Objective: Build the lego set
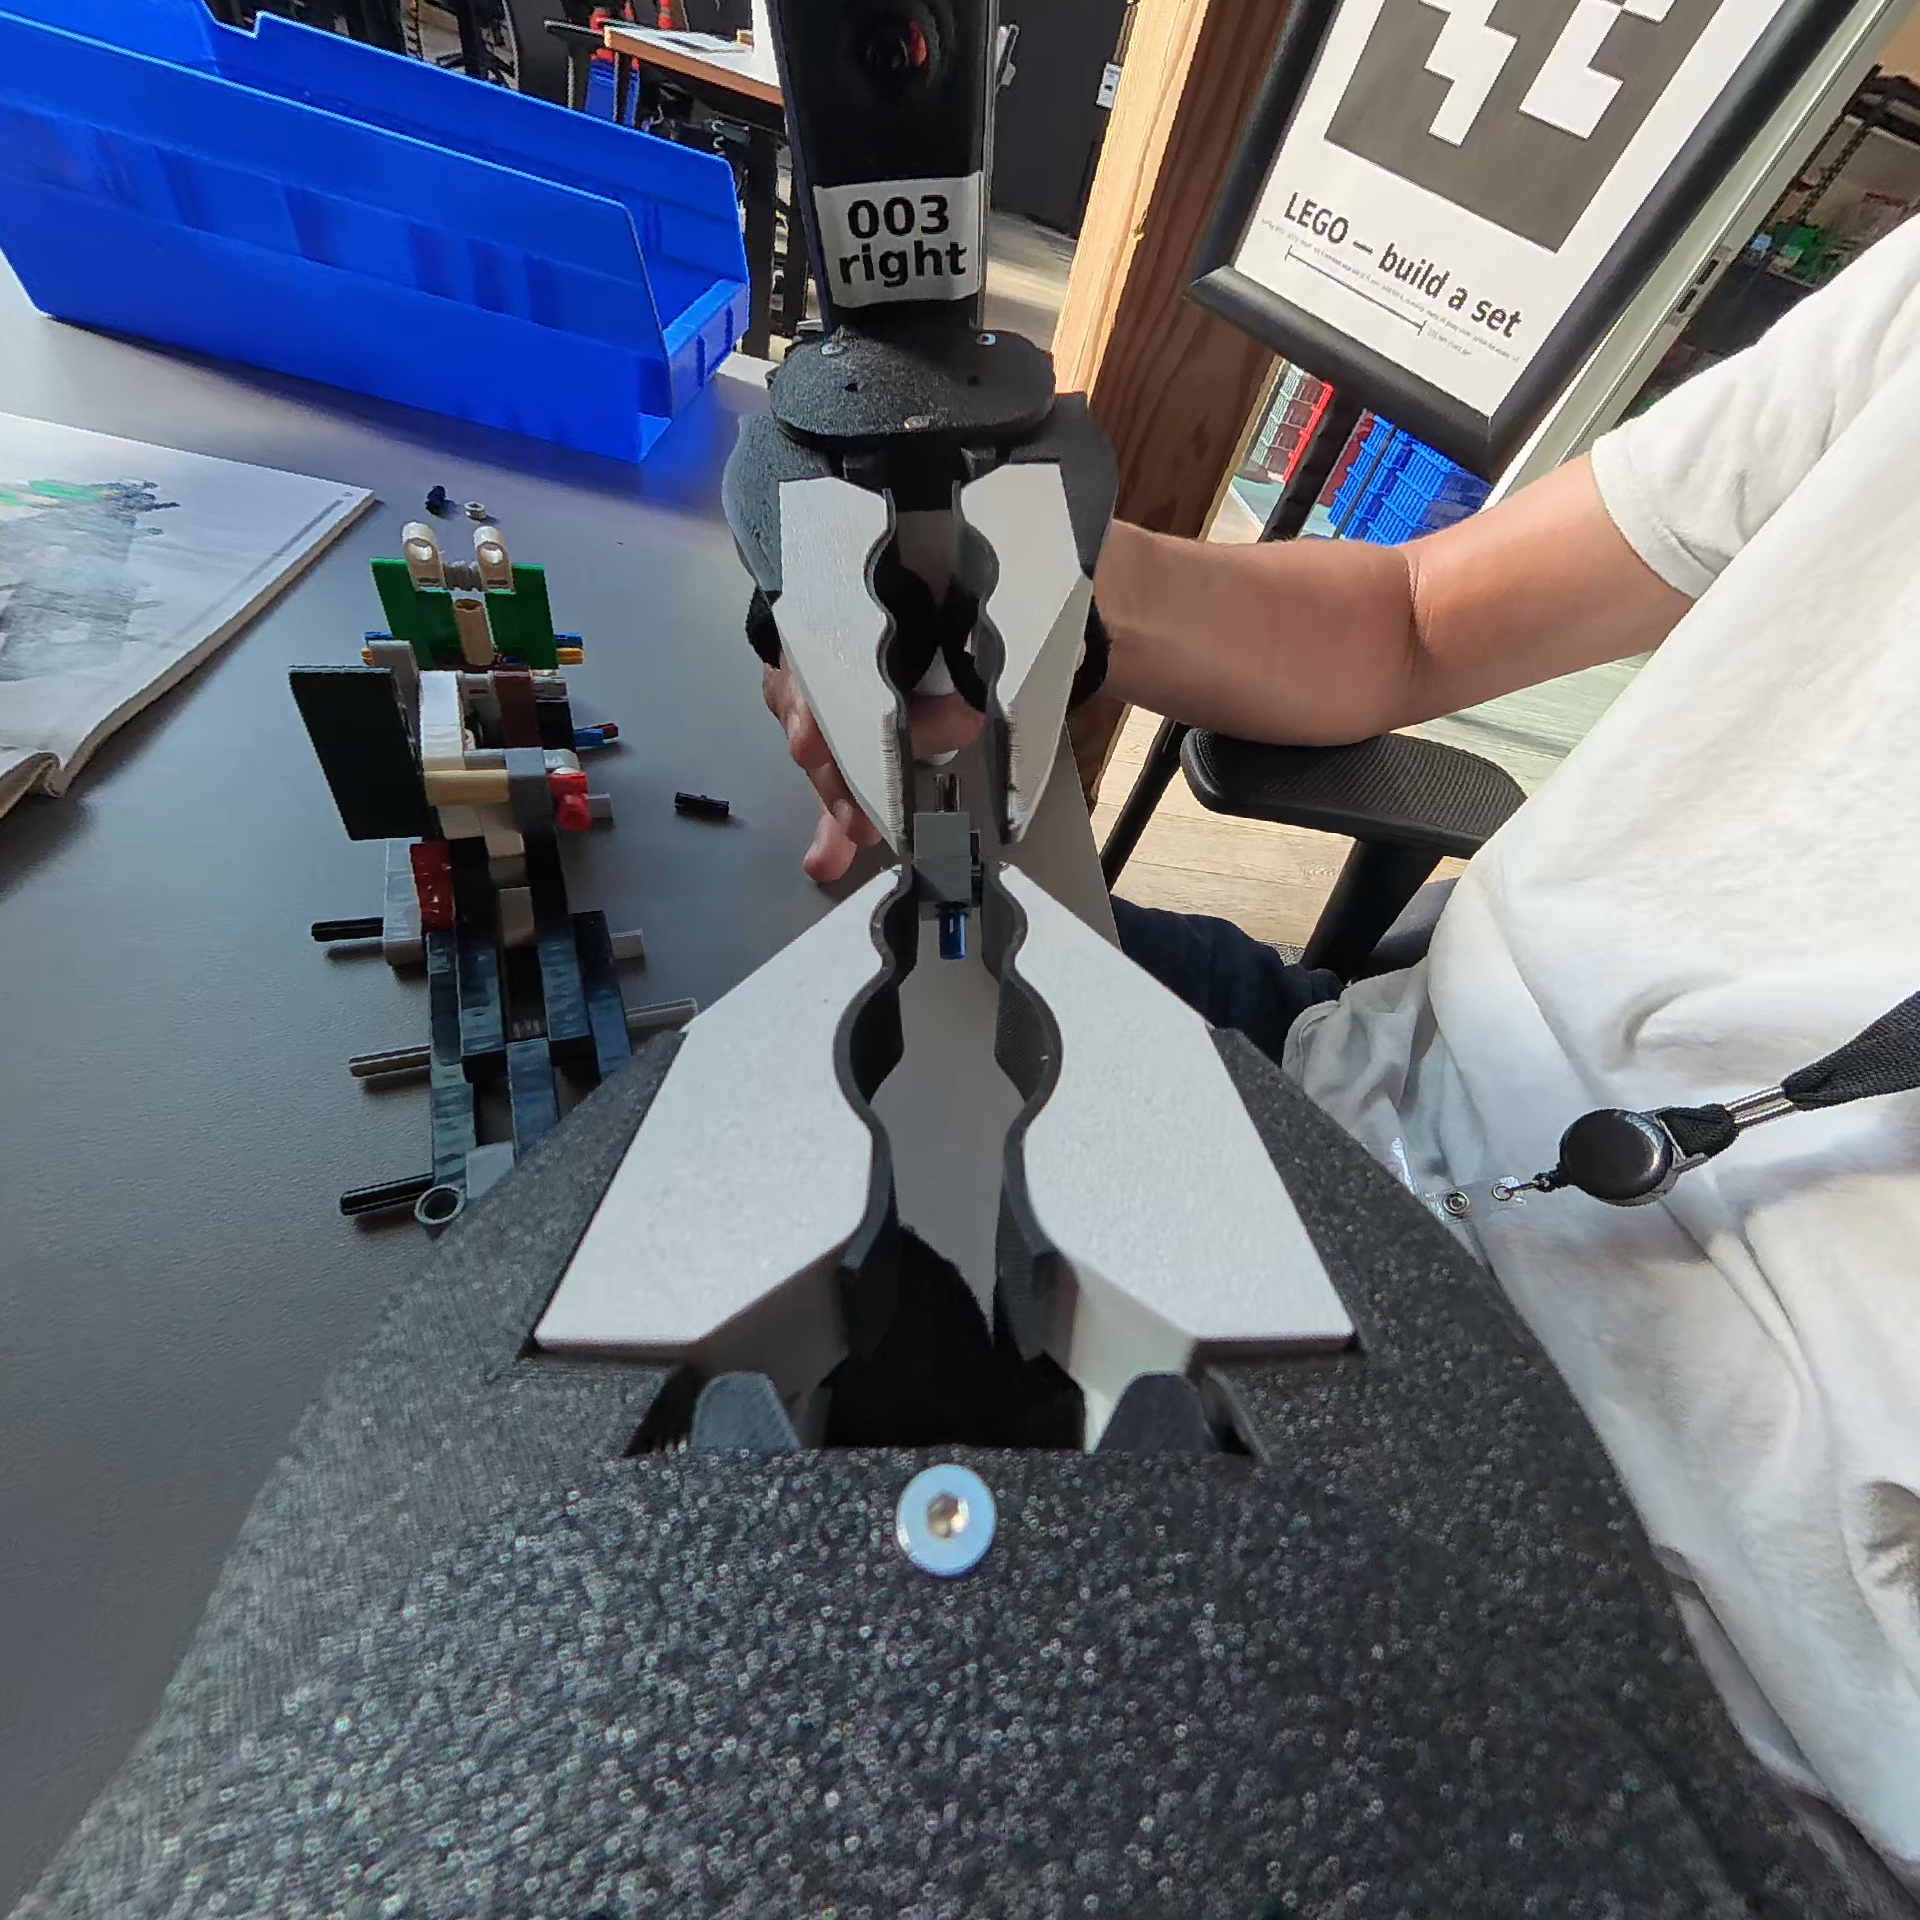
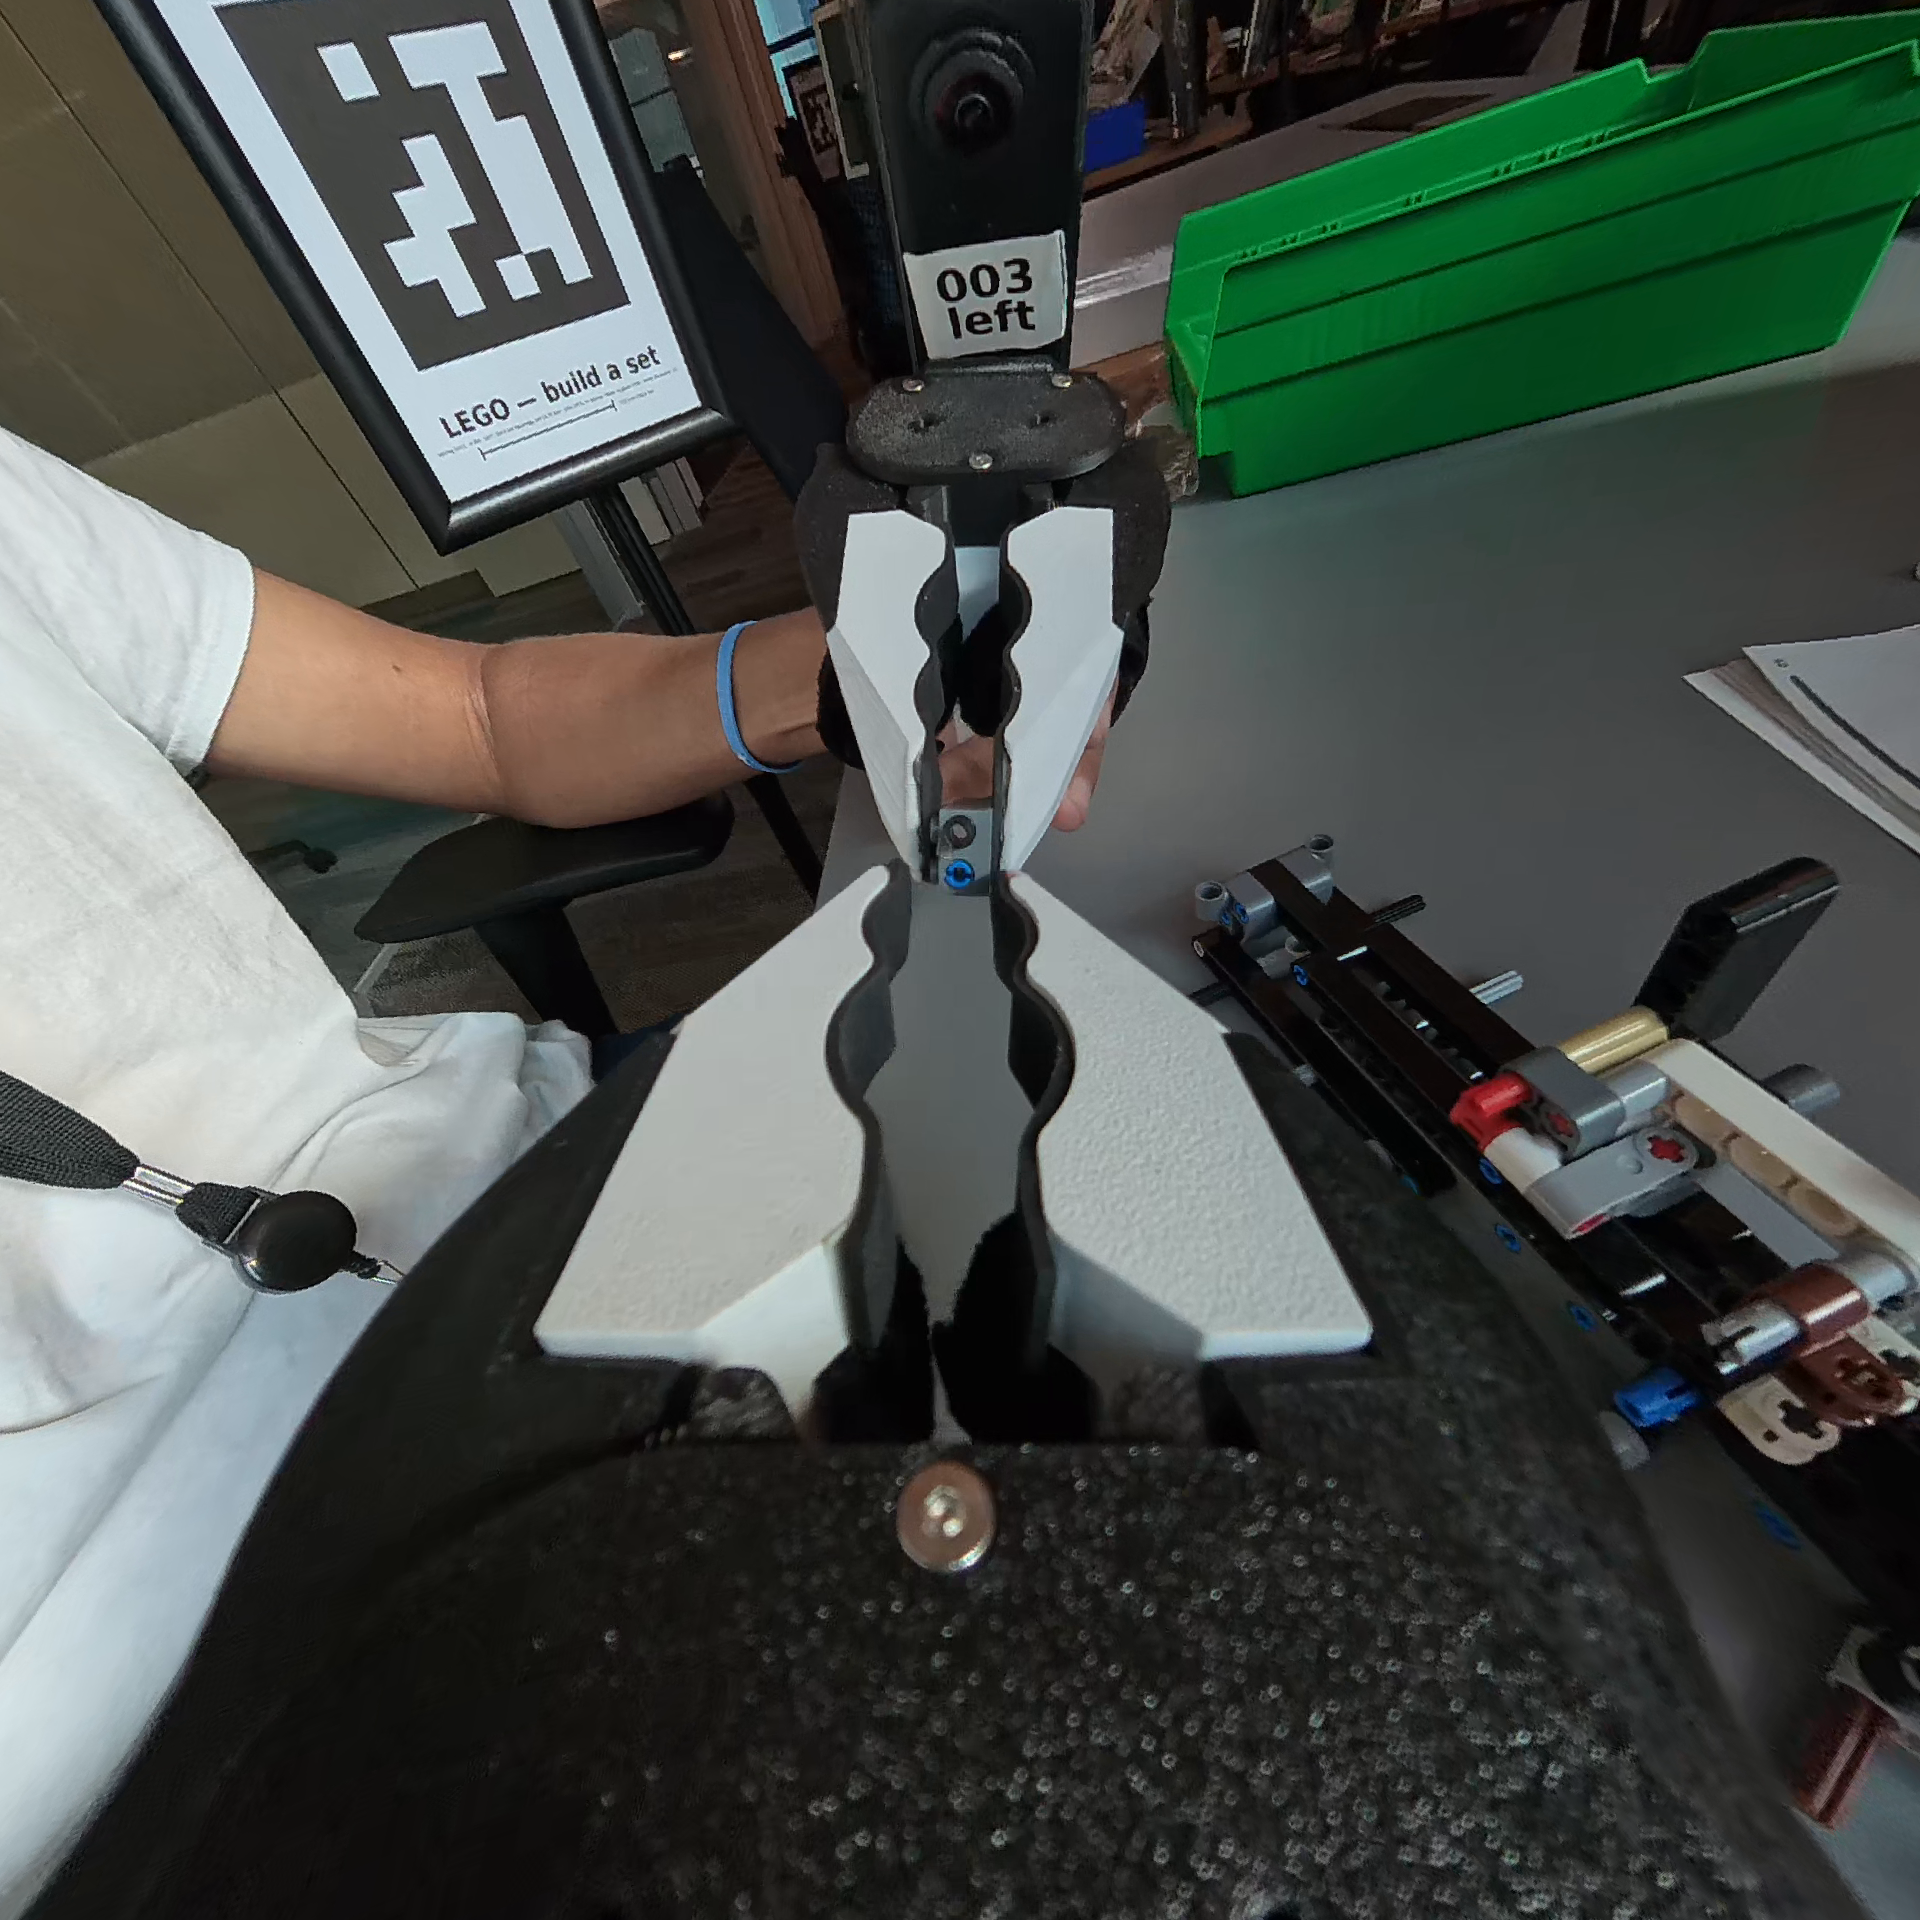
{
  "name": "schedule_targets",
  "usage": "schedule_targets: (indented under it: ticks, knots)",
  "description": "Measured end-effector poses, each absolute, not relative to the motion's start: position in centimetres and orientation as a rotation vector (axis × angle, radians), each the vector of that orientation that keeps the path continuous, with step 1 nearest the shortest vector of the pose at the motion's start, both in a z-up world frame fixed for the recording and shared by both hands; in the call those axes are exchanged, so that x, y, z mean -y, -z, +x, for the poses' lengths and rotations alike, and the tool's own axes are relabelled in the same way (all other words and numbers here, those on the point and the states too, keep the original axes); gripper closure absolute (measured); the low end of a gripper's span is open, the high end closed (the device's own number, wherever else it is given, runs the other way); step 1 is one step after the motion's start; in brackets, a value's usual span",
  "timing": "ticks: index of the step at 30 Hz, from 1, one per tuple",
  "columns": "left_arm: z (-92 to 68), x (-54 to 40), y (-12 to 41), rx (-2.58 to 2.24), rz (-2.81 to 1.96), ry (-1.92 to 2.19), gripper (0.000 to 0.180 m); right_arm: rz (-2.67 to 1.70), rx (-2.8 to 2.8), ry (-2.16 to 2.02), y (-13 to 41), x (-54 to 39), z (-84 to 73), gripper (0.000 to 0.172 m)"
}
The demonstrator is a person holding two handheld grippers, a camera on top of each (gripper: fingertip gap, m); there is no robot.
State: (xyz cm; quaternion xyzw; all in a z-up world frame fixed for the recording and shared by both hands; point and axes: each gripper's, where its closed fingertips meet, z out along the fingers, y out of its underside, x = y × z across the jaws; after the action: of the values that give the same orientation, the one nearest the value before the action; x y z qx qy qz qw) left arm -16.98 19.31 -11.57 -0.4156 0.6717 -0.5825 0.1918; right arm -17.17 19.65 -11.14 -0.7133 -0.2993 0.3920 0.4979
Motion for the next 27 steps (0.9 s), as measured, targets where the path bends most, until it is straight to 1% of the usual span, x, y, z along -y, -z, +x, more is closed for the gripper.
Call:
schedule_targets:
  ticks: [2,3,4,5,6,9,15,17,21,22,23,27]
  knots:
    - [-17.1,-19.0,11.8,-1.912,-1.161,1.627,0.171,-1.711,0.700,-0.970,10.8,-19.7,-17.2,0.152]
    - [-17.1,-18.9,12.0,-1.926,-1.160,1.618,0.172,-1.721,0.704,-0.962,11.0,-19.7,-17.3,0.152]
    - [-17.1,-18.8,12.1,-1.940,-1.159,1.610,0.172,-1.732,0.715,-0.946,11.2,-19.7,-17.5,0.153]
    - [-17.0,-18.7,12.2,-1.947,-1.161,1.602,0.172,-1.735,0.730,-0.935,11.3,-19.6,-17.7,0.159]
    - [-17.1,-18.7,12.2,-1.951,-1.161,1.599,0.172,-1.741,0.735,-0.908,11.4,-19.7,-17.8,0.162]
    - [-17.0,-19.0,11.9,-1.911,-1.151,1.594,0.171,-1.729,0.700,-0.934,11.1,-19.9,-17.6,0.162]
    - [-17.3,-20.1,10.1,-1.758,-1.115,1.648,0.164,-1.620,0.454,-1.177,8.9,-20.5,-16.9,0.162]
    - [-17.4,-19.9,10.0,-1.763,-1.115,1.676,0.168,-1.582,0.440,-1.182,8.5,-20.4,-16.7,0.162]
    - [-17.3,-19.1,10.0,-1.781,-1.094,1.685,0.167,-1.559,0.438,-1.163,8.2,-20.4,-16.7,0.163]
    - [-17.2,-19.0,10.0,-1.779,-1.097,1.676,0.171,-1.564,0.446,-1.163,8.3,-20.4,-16.8,0.162]
    - [-17.1,-19.2,10.2,-1.777,-1.110,1.656,0.178,-1.569,0.460,-1.163,8.3,-20.3,-17.0,0.162]
    - [-17.0,-19.4,10.2,-1.770,-1.119,1.640,0.180,-1.579,0.479,-1.145,8.5,-20.3,-17.0,0.162]
